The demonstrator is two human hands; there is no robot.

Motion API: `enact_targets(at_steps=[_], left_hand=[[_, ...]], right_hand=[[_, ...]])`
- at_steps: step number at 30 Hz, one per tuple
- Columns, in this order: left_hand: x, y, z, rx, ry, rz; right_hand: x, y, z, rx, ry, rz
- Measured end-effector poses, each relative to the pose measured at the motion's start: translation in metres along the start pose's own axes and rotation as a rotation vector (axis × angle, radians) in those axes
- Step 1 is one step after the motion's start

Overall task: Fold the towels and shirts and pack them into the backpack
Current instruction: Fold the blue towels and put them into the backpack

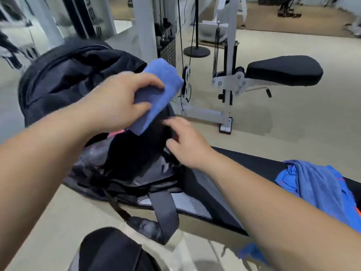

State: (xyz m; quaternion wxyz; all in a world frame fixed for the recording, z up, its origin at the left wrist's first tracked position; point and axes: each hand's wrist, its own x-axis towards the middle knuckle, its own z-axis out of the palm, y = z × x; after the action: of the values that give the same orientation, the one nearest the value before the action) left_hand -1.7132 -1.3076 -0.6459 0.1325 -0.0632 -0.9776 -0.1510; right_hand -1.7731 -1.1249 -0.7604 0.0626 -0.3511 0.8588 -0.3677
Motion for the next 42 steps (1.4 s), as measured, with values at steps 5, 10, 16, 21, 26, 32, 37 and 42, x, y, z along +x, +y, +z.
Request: enact_targets(at_steps=[5,10,16,21,26,32,37,42], left_hand=[[0.032,-0.043,-0.019,0.516,0.053,-0.009],[0.037,-0.075,-0.014,0.618,0.013,-0.023],[0.029,-0.086,-0.009,0.697,0.069,-0.02],[0.031,-0.086,-0.008,0.619,0.163,-0.09],[0.038,-0.074,-0.004,0.573,0.148,-0.157],[0.047,0.01,0.025,0.313,0.02,-0.121],[0.056,0.051,0.078,0.121,-0.28,-0.218],[0.043,0.023,0.133,-0.321,-0.282,-0.529]], right_hand=[[0.027,-0.043,0.025,-0.53,-0.24,-0.215],[0.021,-0.02,0.021,-0.549,-0.147,-0.222],[-0.025,0.011,-0.007,-0.531,-0.068,-0.218],[-0.064,0.046,-0.04,-0.502,-0.015,-0.152],[-0.083,0.053,-0.048,-0.465,0.013,-0.128],[-0.079,0.047,-0.033,-0.403,0.064,-0.138],[-0.086,0.054,-0.031,-0.368,0.064,-0.134],[-0.086,0.052,-0.031,-0.361,0.055,-0.128]])
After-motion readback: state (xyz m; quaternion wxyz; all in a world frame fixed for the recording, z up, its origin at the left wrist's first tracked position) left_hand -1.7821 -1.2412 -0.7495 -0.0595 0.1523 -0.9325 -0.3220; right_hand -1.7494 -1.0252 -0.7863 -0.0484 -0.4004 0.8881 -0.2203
